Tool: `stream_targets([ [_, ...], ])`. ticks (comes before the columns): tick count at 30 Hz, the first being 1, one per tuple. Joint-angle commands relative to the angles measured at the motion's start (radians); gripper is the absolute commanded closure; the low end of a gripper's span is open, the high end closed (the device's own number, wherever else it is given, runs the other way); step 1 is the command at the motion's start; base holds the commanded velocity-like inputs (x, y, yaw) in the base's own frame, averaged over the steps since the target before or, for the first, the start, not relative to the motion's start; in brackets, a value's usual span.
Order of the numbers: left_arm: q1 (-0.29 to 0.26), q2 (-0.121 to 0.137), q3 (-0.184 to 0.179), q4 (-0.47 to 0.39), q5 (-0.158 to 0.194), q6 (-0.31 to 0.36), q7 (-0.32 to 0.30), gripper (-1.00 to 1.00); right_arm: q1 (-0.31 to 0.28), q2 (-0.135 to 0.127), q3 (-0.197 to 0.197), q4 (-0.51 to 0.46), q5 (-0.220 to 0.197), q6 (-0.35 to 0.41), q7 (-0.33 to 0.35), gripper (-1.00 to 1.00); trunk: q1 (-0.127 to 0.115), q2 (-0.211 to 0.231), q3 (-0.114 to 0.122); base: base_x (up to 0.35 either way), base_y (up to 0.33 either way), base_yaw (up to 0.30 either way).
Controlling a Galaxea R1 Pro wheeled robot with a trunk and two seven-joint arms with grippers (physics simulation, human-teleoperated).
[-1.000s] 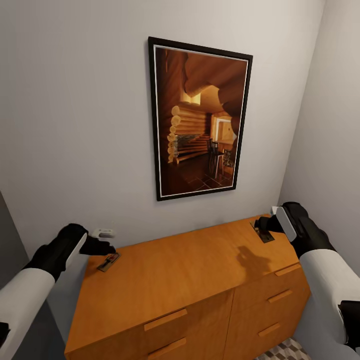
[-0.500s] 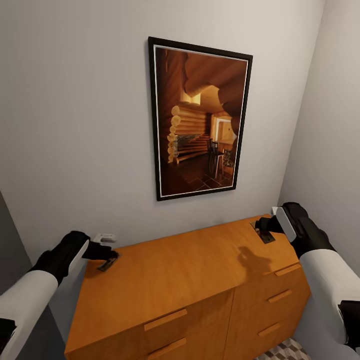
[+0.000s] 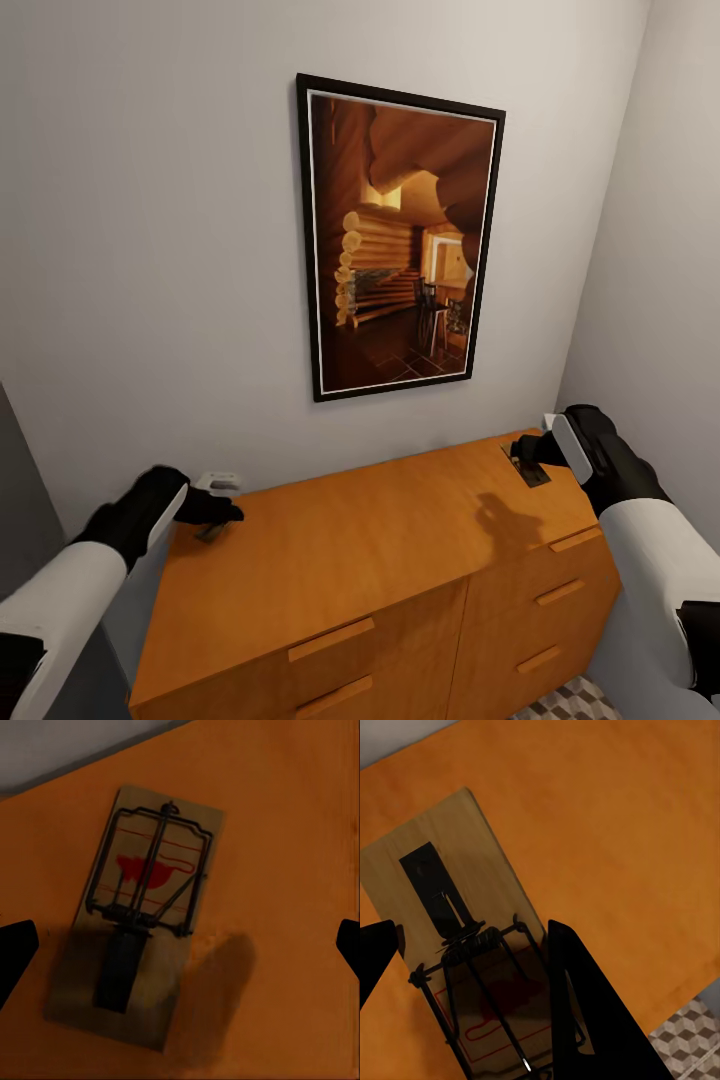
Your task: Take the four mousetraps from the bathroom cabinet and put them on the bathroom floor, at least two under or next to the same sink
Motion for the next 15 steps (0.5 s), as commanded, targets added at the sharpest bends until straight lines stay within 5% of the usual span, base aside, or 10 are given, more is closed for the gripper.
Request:
stream_targets([
  [1, -0.001, -0.006, -0.006, 0.011, 0.005, 0.002, 0.002, -1.0, -0.001, 0.0, 0.0, -0.001, -0.011, 0.003, -0.01, 1.0, 0.0, -0.001, -0.001, 0.0, 0.0, 0.0],
  [8, -0.001, -0.018, -0.005, 0.067, 0.004, -0.09, 0.004, -1.0, -0.001, 0.0, 0.0, 0.016, -0.01, 0.003, -0.01, 1.0, 0.0, -0.001, -0.001, 0.0, 0.0, 0.0],
  [15, -0.001, -0.009, -0.005, 0.081, 0.003, -0.107, 0.004, -1.0, -0.001, -0.001, 0.0, 0.031, -0.01, 0.003, -0.01, 1.0, 0.0, -0.001, -0.001, 0.0, 0.0, 0.0],
])
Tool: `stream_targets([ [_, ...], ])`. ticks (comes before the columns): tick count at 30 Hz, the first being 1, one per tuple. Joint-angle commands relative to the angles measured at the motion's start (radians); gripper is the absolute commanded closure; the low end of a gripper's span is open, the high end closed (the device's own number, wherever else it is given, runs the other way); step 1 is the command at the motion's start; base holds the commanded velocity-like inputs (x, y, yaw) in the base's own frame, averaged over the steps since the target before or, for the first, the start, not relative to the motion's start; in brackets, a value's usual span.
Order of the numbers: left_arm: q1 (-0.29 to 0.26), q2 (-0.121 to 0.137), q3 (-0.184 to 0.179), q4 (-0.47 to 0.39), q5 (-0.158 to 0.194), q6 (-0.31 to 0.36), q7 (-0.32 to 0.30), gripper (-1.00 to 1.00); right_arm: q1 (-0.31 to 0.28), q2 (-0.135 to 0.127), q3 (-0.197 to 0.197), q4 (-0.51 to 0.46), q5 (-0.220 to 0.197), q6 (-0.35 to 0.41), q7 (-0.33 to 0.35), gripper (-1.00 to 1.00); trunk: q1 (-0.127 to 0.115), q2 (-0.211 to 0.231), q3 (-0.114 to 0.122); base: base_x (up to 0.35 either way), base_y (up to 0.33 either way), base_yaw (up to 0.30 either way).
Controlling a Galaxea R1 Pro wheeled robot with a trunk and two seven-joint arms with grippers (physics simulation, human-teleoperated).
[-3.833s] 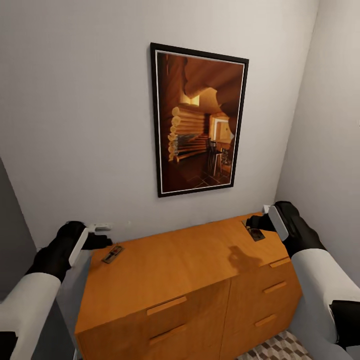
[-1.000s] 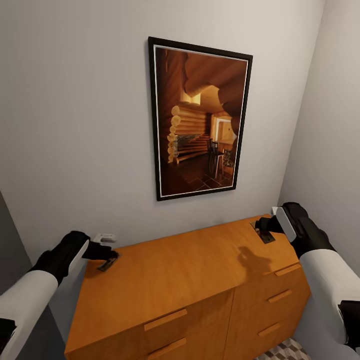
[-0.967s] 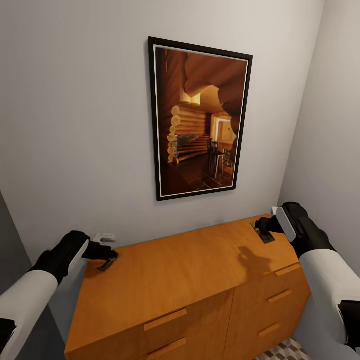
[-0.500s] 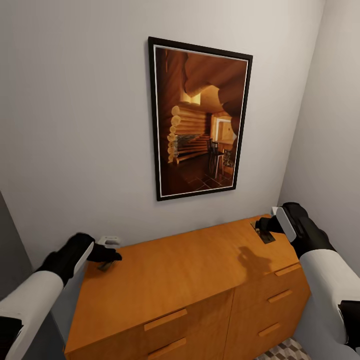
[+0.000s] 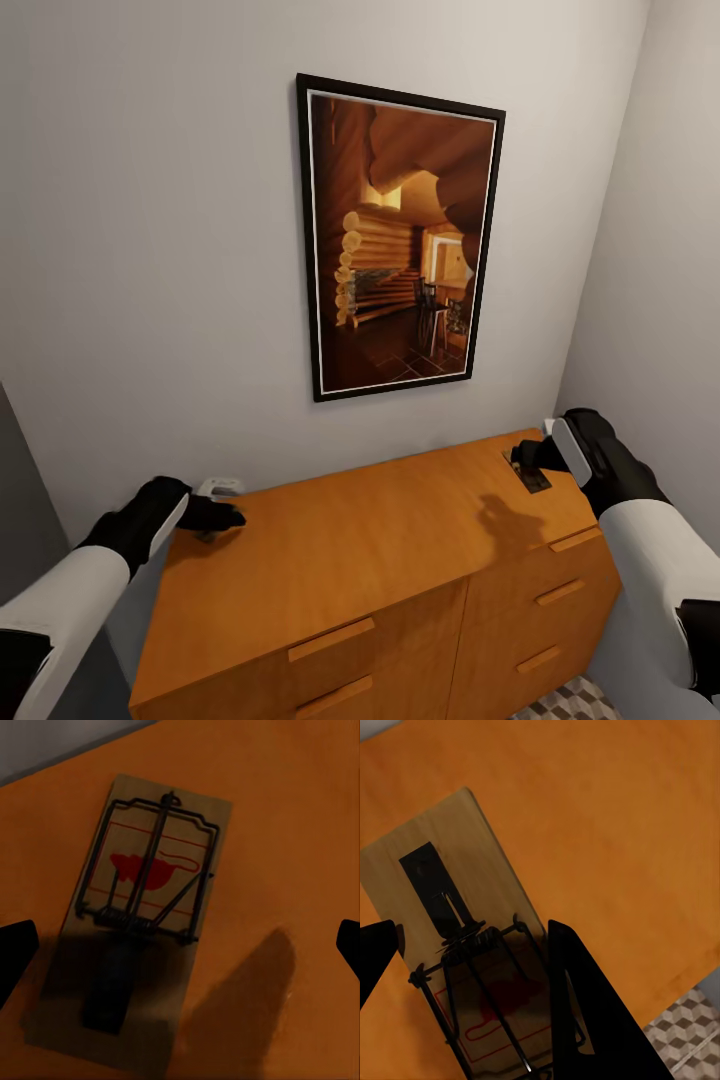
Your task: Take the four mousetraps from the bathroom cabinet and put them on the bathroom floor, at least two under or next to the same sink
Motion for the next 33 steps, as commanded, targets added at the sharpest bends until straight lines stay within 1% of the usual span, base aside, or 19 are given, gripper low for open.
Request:
stream_targets([
  [1, -0.001, 0.004, -0.007, -0.001, 0.007, 0.004, 0.001, -1.0, -0.001, 0.0, 0.0, 0.0, -0.01, 0.003, -0.009, 1.0, 0.0, -0.001, -0.002, 0.0, 0.0, 0.0],
  [9, -0.001, 0.022, -0.007, -0.001, 0.005, 0.004, 0.006, -1.0, -0.001, 0.001, 0.0, 0.009, -0.01, 0.003, -0.01, 1.0, 0.0, -0.001, -0.002, 0.0, 0.0, 0.0],
  [11, -0.001, 0.026, -0.007, 0.0, -0.003, 0.003, 0.007, -1.0, -0.001, 0.001, 0.0, 0.013, -0.01, 0.003, -0.01, 1.0, 0.0, -0.001, -0.002, 0.0, 0.0, 0.0],
  [15, -0.001, 0.026, -0.005, 0.009, -0.041, 0.001, 0.009, -1.0, -0.001, 0.0, 0.0, 0.025, -0.01, 0.003, -0.009, 1.0, 0.0, -0.001, -0.002, 0.0, 0.0, 0.0],
  [16, -0.001, 0.024, -0.004, 0.016, -0.052, 0.0, 0.009, -1.0, -0.001, 0.0, 0.001, 0.03, -0.008, 0.003, -0.01, 1.0, 0.0, -0.001, -0.002, 0.0, 0.0, 0.0],
  [20, -0.001, 0.02, -0.003, 0.033, -0.069, -0.007, 0.009, -1.0, -0.001, 0.0, 0.002, 0.039, 0.015, 0.003, -0.009, 1.0, 0.0, -0.001, -0.002, 0.0, 0.0, 0.0],
  [25, -0.001, 0.019, -0.002, 0.038, -0.074, -0.014, 0.009, -1.0, -0.001, 0.001, 0.003, 0.042, 0.034, 0.003, -0.008, 1.0, 0.0, -0.001, -0.002, 0.0, 0.0, 0.0],
  [33, -0.001, 0.016, -0.002, 0.039, -0.075, -0.016, 0.009, -1.0, -0.001, 0.001, 0.002, 0.042, 0.037, 0.003, -0.007, 1.0, 0.0, -0.001, -0.002, 0.0, 0.0, 0.0],
])
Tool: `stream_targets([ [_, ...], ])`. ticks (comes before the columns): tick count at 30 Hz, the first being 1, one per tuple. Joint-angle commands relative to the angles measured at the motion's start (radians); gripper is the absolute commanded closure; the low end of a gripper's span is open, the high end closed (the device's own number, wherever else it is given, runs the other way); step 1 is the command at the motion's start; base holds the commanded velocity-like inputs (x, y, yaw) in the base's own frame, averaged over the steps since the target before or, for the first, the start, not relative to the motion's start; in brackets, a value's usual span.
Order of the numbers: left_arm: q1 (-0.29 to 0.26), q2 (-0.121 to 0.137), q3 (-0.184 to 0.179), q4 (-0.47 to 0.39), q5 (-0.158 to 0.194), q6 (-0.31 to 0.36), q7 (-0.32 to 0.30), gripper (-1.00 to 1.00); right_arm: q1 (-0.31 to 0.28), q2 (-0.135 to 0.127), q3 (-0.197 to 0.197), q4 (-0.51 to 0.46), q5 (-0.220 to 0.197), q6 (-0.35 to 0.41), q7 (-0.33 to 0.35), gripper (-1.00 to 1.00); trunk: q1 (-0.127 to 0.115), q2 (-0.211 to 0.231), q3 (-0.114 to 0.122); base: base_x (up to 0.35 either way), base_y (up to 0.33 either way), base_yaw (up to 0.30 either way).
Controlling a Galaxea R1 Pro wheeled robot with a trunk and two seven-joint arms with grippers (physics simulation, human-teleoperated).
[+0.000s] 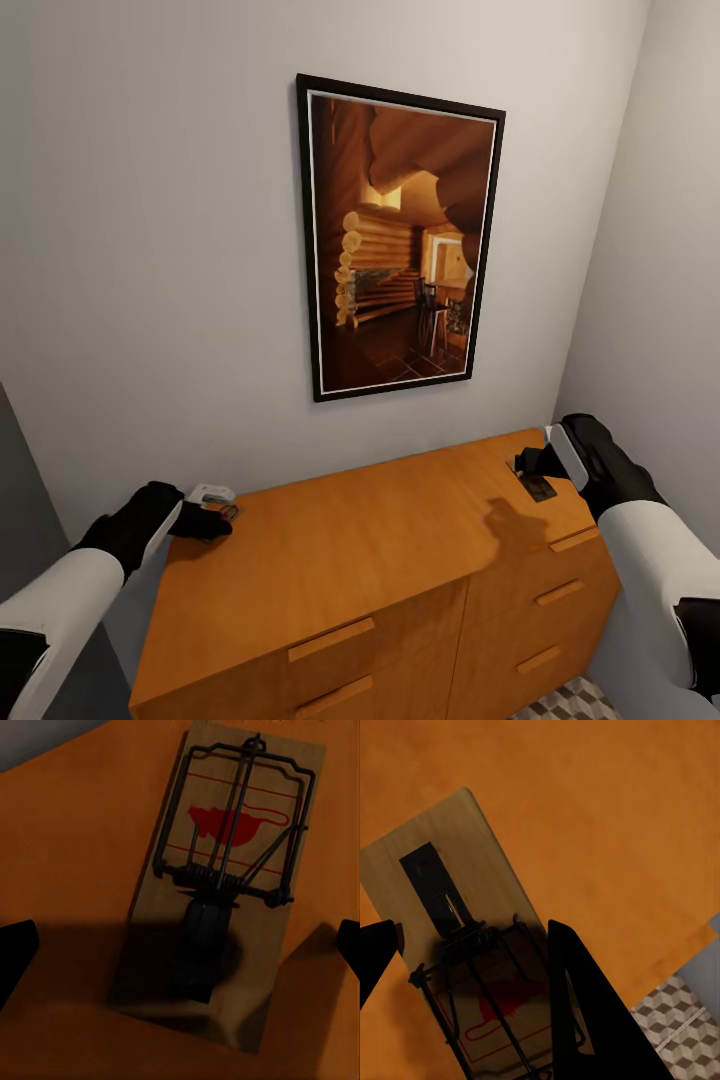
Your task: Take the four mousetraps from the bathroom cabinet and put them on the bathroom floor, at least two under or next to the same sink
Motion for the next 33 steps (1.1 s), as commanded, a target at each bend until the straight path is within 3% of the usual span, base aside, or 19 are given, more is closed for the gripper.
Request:
stream_targets([
  [1, 0.0, 0.001, -0.006, -0.001, -0.001, 0.004, -0.004, -1.0, -0.001, 0.0, 0.0, -0.001, -0.01, 0.003, -0.009, 1.0, 0.0, -0.001, -0.002, 0.0, 0.0, 0.0],
  [9, 0.0, -0.005, -0.005, 0.003, 0.001, 0.004, 0.003, -1.0, -0.001, 0.0, 0.001, -0.001, -0.01, 0.003, -0.009, 1.0, 0.0, -0.001, -0.002, 0.0, 0.0, 0.0],
  [15, -0.014, -0.023, -0.006, 0.054, 0.001, 0.005, 0.008, -1.0, -0.001, 0.0, 0.0, -0.001, -0.01, 0.003, -0.009, 1.0, 0.0, -0.001, -0.002, 0.0, 0.0, 0.0],
  [16, -0.016, -0.028, -0.006, 0.062, 0.0, 0.005, 0.008, 1.0, -0.001, 0.0, 0.0, -0.001, -0.01, 0.003, -0.009, 1.0, 0.0, -0.001, -0.002, 0.0, 0.0, 0.0],
  [33, -0.022, -0.033, -0.006, 0.069, -0.003, -0.008, 0.016, 1.0, -0.001, 0.0, -0.001, -0.001, -0.01, 0.003, -0.008, 1.0, 0.0, -0.001, -0.002, 0.0, 0.0, 0.0],
])
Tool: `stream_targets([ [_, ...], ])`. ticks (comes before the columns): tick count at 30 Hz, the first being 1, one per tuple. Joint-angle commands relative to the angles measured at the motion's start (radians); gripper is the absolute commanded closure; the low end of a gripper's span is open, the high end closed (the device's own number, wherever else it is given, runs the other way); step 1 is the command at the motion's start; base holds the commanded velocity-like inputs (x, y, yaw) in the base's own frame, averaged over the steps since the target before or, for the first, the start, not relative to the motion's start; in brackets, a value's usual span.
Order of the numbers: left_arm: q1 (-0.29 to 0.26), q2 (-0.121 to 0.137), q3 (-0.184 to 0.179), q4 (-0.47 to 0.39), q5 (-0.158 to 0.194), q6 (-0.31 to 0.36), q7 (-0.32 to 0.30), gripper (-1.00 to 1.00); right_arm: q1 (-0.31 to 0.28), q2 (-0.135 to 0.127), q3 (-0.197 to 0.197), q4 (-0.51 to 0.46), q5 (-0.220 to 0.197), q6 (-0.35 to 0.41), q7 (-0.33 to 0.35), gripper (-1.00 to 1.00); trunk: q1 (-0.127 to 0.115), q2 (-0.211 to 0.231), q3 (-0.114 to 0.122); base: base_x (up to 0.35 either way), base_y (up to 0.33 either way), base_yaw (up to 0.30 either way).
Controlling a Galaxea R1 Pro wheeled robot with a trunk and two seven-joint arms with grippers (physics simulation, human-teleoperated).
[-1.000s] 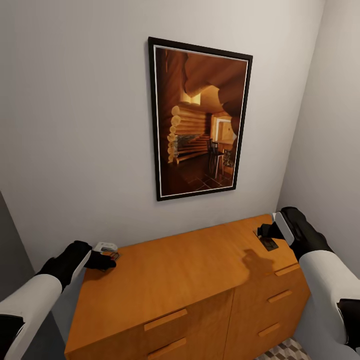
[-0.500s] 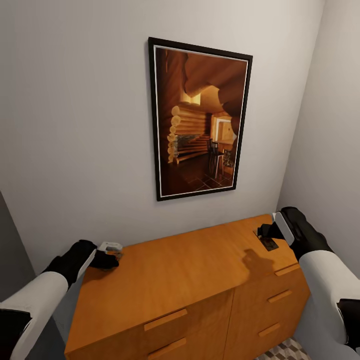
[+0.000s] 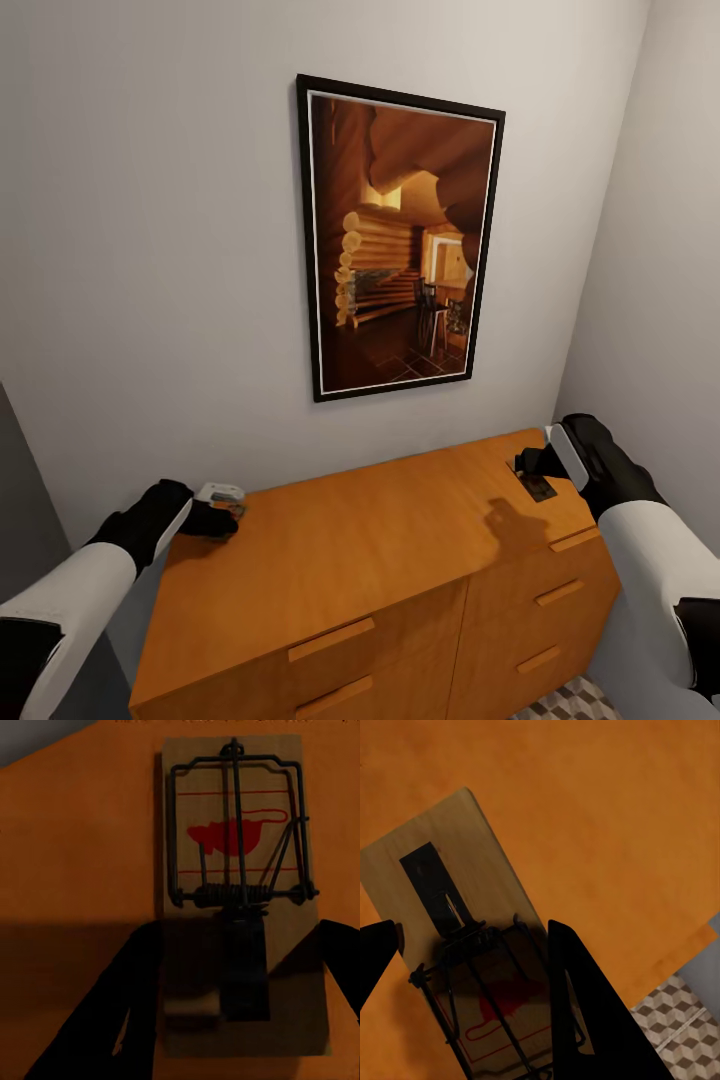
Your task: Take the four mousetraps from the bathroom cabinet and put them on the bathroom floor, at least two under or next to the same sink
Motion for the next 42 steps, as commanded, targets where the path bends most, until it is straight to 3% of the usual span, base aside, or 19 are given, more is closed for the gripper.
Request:
stream_targets([
  [1, 0.0, 0.002, -0.005, 0.016, -0.006, -0.005, -0.006, 1.0, -0.001, 0.0, 0.0, -0.001, -0.011, 0.003, -0.009, 1.0, 0.0, -0.001, -0.002, 0.0, 0.0, 0.0],
  [3, 0.0, 0.004, -0.005, -0.021, -0.006, -0.008, -0.006, 1.0, -0.001, 0.0, 0.0, -0.001, -0.011, 0.003, -0.009, 1.0, 0.0, -0.001, -0.002, 0.0, 0.0, 0.0],
  [6, 0.001, 0.008, -0.002, -0.146, -0.001, 0.023, -0.01, 1.0, -0.001, 0.0, 0.001, -0.001, -0.011, 0.003, -0.009, 1.0, 0.0, -0.001, -0.002, 0.0, 0.0, 0.0],
  [8, 0.002, 0.008, 0.0, -0.253, 0.003, 0.114, -0.013, 1.0, -0.001, 0.0, 0.001, -0.001, -0.011, 0.003, -0.009, 1.0, 0.0, -0.001, -0.002, 0.0, 0.0, 0.0],
  [10, 0.002, 0.007, 0.0, -0.387, 0.004, 0.251, -0.014, 1.0, -0.001, 0.0, 0.001, -0.001, -0.011, 0.003, -0.009, 1.0, 0.0, -0.001, -0.002, 0.0, 0.0, 0.0],
  [13, 0.002, 0.009, -0.002, -0.465, 0.005, 0.316, -0.016, 1.0, -0.001, 0.001, 0.001, -0.001, -0.011, 0.003, -0.008, 1.0, 0.0, -0.001, -0.002, 0.0, 0.0, 0.0],
  [25, 0.003, 0.008, -0.002, -0.417, 0.011, 0.34, -0.018, 1.0, -0.001, 0.002, 0.002, -0.001, -0.011, 0.003, -0.008, 1.0, 0.0, -0.001, -0.002, -0.034, -0.017, 0.0],
  [42, 0.003, 0.007, -0.002, -0.391, 0.01, 0.339, -0.02, 1.0, -0.001, 0.015, 0.017, -0.003, -0.011, 0.003, -0.008, 1.0, 0.0, -0.001, -0.002, -0.296, -0.107, 0.0],
])
